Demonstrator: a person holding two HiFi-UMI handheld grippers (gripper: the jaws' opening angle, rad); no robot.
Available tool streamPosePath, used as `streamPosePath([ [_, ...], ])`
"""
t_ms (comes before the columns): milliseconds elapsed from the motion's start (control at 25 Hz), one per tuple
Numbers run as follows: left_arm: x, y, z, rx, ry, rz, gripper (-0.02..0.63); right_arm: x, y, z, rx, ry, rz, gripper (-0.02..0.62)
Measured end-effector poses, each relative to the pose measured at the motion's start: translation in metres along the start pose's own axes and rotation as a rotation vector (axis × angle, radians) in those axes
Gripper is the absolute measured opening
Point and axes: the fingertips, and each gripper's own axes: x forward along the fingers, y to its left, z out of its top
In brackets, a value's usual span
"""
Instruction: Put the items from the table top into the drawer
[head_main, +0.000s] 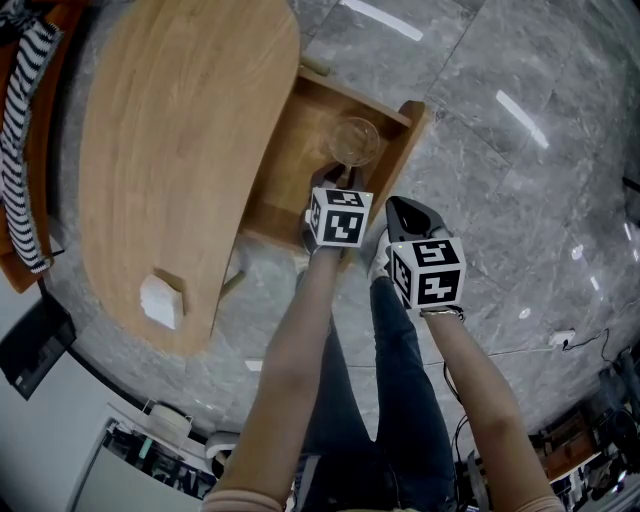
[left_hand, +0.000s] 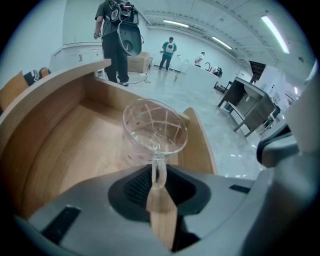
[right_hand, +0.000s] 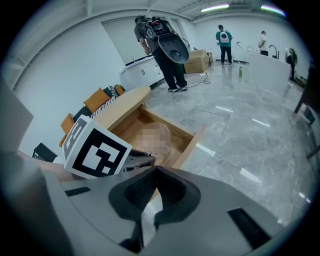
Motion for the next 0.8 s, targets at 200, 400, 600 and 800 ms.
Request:
streamPosePath([
  [200, -0.006, -0.002, -0.005, -0.043, 0.017, -0.034, 0.104, -0.002, 0.001, -0.001, 0.001, 0.002, -0.004, 0.009],
  [400, -0.026, 0.000, -0.005, -0.090, -0.016, -0.029, 0.106, -0.008, 0.003, 0.000, 0.005, -0.007, -0.005, 0.009],
  [600, -0.050, 0.008, -0.001, -0.147, -0.071, 0.010, 0.106, -0.017, 0.006, 0.008, 0.004, -0.028, -0.007, 0.009],
  [800, -0.081, 0.010, 0.012, -0.190, -0.139, 0.014, 0.085, -0.030, 0.012, 0.018, 0.025, -0.061, -0.012, 0.009],
])
